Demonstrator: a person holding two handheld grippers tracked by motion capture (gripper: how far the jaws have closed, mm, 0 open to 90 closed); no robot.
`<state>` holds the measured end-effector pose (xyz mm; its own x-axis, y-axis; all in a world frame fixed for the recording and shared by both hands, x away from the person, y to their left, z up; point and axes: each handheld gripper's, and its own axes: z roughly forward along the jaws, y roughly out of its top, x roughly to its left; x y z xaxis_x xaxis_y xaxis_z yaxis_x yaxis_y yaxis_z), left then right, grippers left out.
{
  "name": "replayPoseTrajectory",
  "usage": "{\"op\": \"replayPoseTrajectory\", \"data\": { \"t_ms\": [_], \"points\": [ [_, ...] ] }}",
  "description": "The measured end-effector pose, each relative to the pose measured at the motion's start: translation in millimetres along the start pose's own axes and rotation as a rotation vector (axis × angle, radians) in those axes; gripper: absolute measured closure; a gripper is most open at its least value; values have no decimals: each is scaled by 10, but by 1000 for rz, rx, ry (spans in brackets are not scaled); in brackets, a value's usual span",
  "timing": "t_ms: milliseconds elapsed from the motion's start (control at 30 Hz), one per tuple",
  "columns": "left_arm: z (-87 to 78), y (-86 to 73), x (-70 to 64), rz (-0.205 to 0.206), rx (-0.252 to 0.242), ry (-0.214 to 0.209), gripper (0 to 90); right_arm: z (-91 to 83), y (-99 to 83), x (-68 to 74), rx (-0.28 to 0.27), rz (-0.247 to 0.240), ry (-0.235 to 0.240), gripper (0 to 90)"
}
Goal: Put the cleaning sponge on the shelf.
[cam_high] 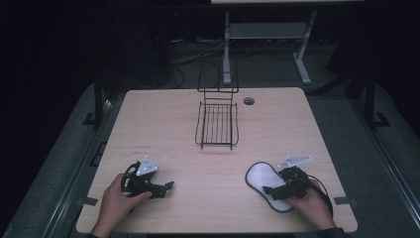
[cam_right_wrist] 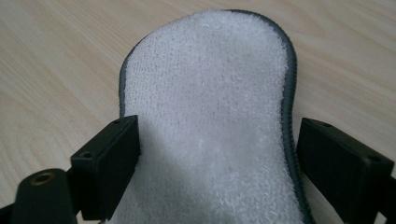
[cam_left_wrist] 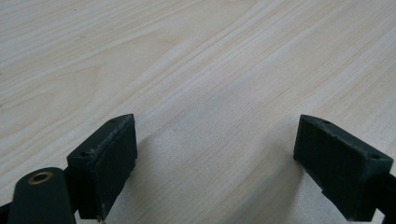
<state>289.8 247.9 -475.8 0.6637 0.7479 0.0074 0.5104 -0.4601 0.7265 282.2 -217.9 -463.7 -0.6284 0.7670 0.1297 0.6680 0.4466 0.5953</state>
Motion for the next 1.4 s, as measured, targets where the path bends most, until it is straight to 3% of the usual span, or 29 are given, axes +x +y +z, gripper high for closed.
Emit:
{"op": "replayPoseTrajectory", "data": {
  "t_ms": [233, 333, 767, 1033, 1400],
  "points": [
    [0, 0, 0, 0, 0, 0, 126, 6, -3, -9, 6, 5, 10, 147],
    [0, 0, 0, 0, 0, 0, 126, -6, -3, -4, 3, -8, 26, 206],
    [0, 0, 0, 0, 0, 0, 126, -53, 5, -17, -7, -3, 36, 278],
    [0, 0, 0, 0, 0, 0, 126, -150, 16, -66, -45, 6, 49, 421],
    [0, 0, 0, 0, 0, 0, 126, -245, 52, -69, -79, 1, 65, 542]
  ]
}}
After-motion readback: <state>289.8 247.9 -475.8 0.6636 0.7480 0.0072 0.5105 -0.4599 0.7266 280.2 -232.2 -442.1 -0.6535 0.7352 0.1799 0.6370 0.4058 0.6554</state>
